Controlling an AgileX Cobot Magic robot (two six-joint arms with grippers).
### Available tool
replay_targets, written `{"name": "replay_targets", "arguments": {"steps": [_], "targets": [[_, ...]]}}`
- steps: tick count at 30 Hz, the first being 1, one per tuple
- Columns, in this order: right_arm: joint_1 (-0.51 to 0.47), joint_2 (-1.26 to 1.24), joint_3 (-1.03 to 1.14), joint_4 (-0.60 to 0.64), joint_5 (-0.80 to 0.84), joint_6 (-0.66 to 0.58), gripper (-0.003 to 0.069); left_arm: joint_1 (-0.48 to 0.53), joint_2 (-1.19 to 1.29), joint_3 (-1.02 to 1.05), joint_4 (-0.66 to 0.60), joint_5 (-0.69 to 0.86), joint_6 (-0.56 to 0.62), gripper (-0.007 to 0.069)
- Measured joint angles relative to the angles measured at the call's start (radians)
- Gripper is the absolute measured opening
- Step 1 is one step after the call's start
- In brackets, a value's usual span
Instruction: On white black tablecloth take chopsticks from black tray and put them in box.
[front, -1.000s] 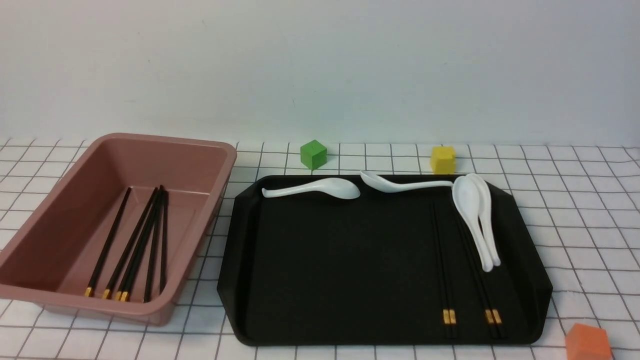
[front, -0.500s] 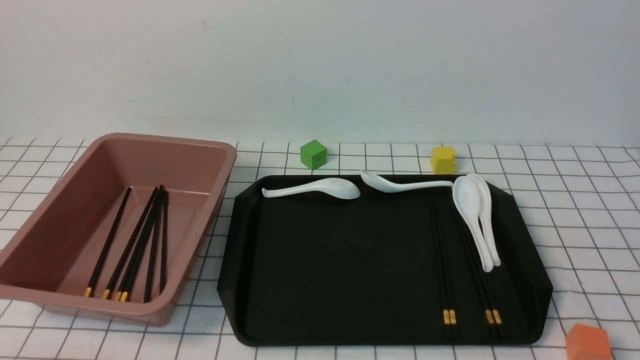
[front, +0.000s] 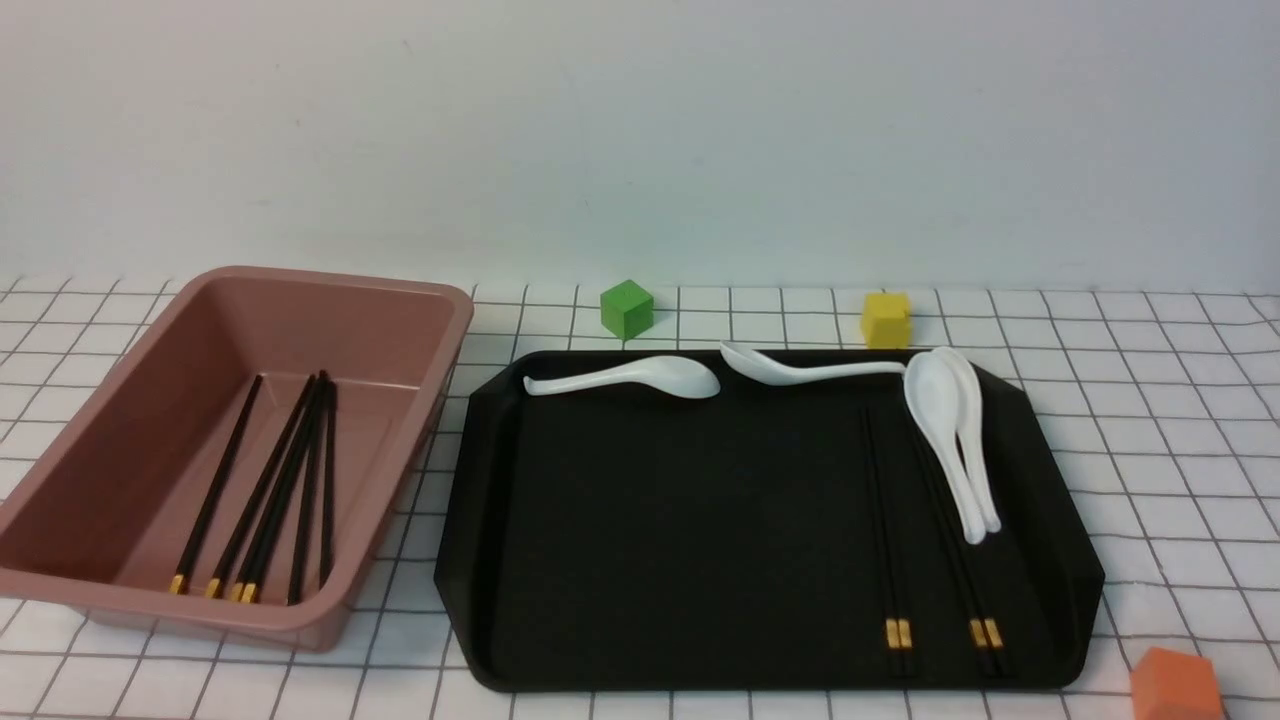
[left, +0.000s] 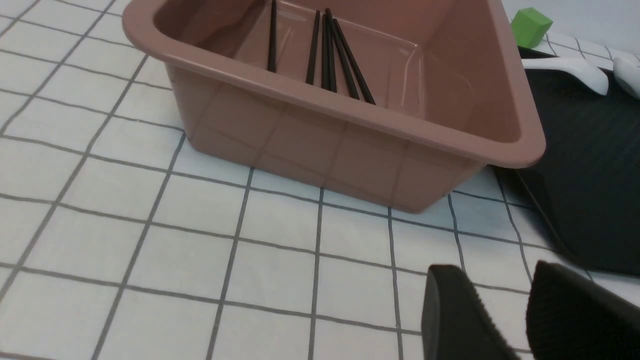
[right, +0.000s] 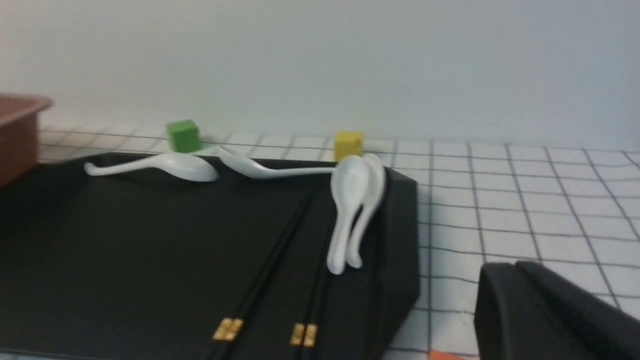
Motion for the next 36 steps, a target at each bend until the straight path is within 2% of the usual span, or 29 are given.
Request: {"name": "replay_targets", "arguments": {"steps": [4, 9, 36], "targets": [[-0.047, 0.0, 0.0, -0.004, 0.066, 0.0, 0.0033, 0.0, 0.0, 0.0, 0.001, 0.0, 0.0, 0.0238], [-0.051, 0.0, -0.002, -0.003, 0.206, 0.0, 0.0033, 0.0, 0.0, 0.0, 0.001, 0.0, 0.0, 0.0238], [-0.051, 0.0, -0.006, -0.003, 0.22, 0.0, 0.0069, 0.0, 0.0, 0.0, 0.001, 0.0, 0.0, 0.0238]]}}
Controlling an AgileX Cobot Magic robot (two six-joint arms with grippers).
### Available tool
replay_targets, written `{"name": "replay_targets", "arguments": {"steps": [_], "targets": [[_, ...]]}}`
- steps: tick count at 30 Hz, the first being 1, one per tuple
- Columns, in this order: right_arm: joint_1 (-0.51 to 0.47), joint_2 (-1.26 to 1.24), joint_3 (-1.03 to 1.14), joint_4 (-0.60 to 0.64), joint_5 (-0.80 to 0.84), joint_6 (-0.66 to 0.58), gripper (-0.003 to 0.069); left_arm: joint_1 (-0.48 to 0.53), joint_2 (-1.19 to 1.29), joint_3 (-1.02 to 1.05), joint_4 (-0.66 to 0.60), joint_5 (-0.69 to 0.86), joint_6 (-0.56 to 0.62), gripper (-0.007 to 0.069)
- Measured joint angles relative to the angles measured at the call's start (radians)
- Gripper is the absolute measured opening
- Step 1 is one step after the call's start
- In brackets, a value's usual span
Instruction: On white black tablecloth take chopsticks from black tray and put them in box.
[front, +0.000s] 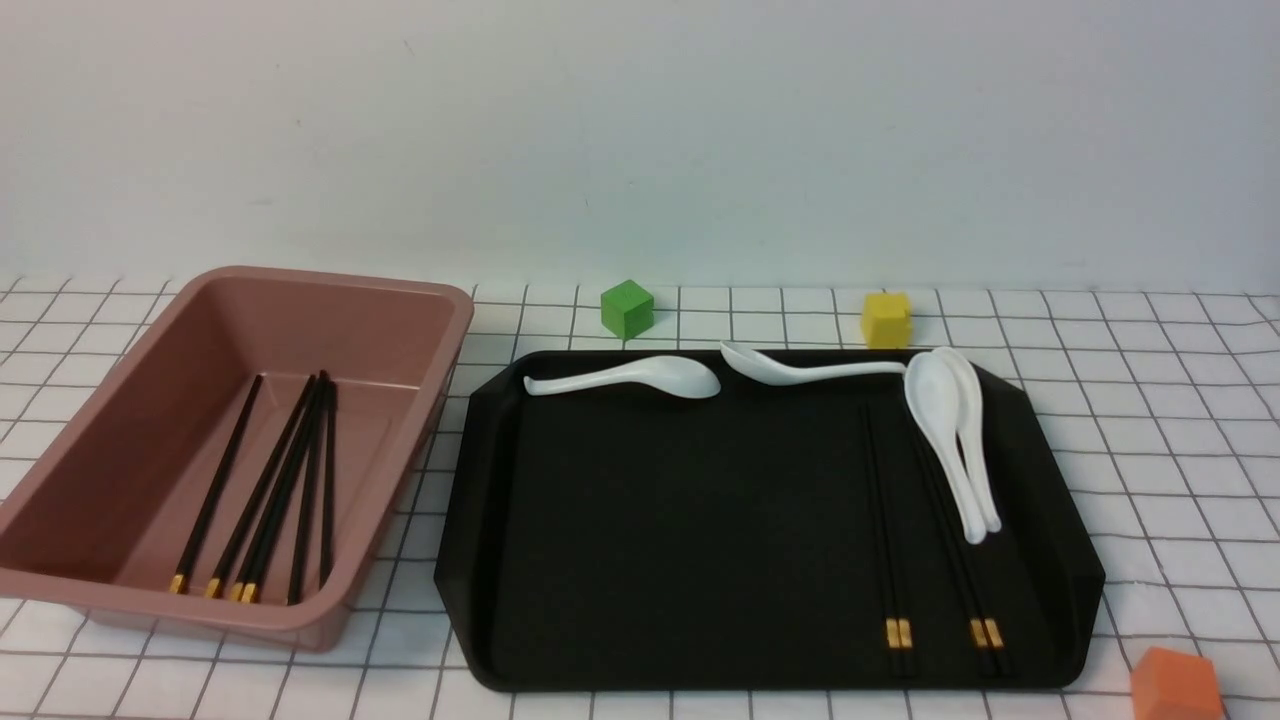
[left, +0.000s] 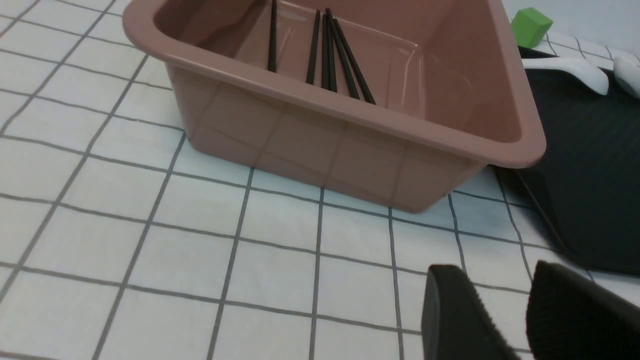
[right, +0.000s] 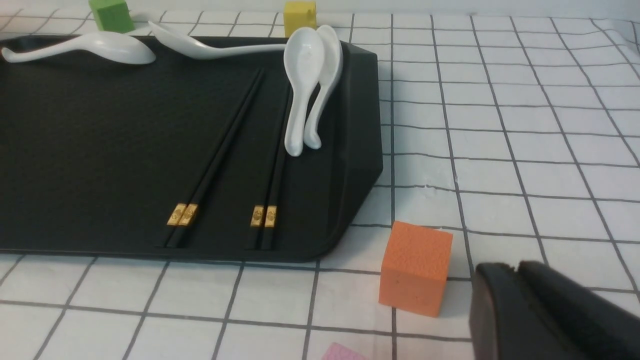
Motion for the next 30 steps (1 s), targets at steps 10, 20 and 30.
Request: {"name": "replay_targets", "arguments": {"steps": [10, 20, 30], "targets": [[0.0, 0.0, 0.0, 0.0, 0.0, 0.0, 0.0083, 0.0, 0.0, 0.0, -0.001, 0.0, 0.0, 0.0238], [0.0, 0.0, 0.0, 0.0, 0.0, 0.0, 0.0092, 0.0, 0.0, 0.0, -0.001, 0.0, 0.0, 0.0238], [0.0, 0.0, 0.0, 0.0, 0.0, 0.0, 0.0101, 0.0, 0.0, 0.0, -0.001, 0.0, 0.0, 0.0238]]}}
